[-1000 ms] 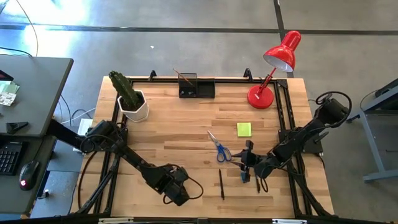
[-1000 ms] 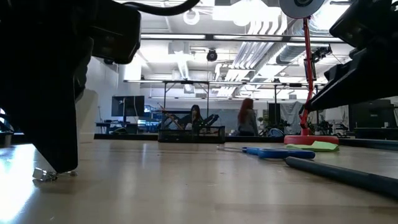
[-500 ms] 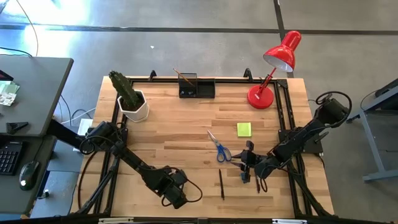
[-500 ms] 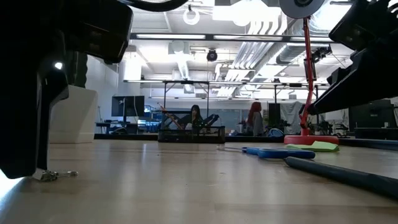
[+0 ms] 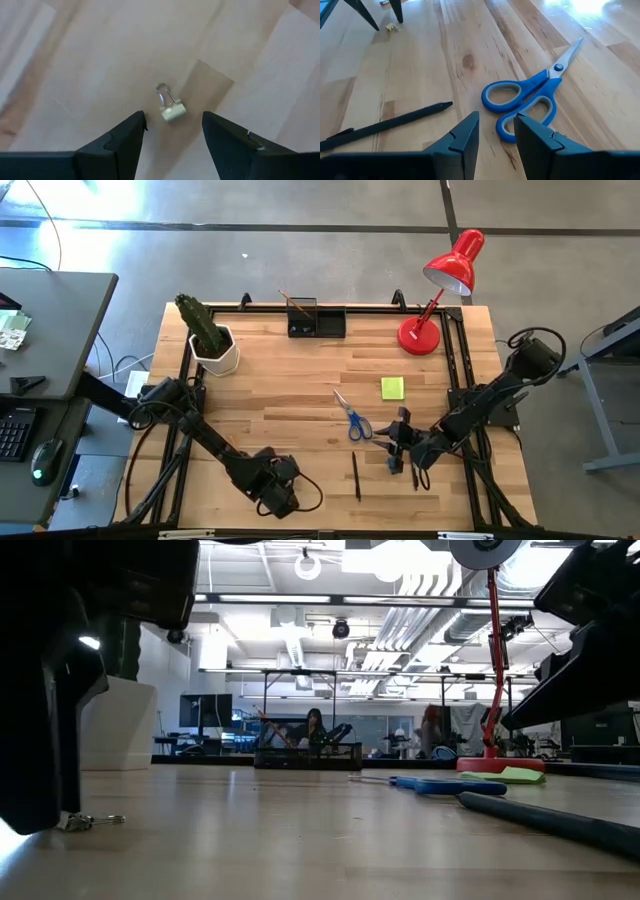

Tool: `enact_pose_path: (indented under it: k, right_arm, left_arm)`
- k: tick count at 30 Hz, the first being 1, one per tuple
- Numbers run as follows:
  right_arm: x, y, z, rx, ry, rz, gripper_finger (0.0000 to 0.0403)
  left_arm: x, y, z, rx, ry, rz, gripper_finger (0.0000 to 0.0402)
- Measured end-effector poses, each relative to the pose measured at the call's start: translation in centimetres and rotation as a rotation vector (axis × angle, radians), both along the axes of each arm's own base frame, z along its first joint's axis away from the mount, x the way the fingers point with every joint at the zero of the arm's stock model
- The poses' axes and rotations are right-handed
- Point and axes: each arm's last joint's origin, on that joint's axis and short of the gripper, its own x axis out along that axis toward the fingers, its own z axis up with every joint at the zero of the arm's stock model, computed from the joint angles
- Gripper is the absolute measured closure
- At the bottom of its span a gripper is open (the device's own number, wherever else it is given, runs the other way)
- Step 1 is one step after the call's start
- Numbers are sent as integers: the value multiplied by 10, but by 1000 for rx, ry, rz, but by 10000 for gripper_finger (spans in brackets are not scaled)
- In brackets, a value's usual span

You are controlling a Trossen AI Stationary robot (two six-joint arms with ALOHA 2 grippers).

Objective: Pick and place office supplies into organizer

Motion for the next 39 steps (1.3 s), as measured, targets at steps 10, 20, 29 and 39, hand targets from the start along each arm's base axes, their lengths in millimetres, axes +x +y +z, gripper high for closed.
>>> enact_pose_path:
  k: [10,20,29,39]
  right_arm:
    - [-1,-1,-1,3,-1,-32,286]
    - [-1,-2,-1,-7,0,-36,286]
    - [-1,-2,-1,-6,0,-39,286]
    - [-1,-1,-2,23,7,-39,286]
  left_arm:
    - [-3,7,-1,139,15,-34,204]
    - [-10,17,-2,345,99,-175,204]
    - [-7,30,-1,414,185,-306,204]
    - [-2,27,-1,415,171,-441,204]
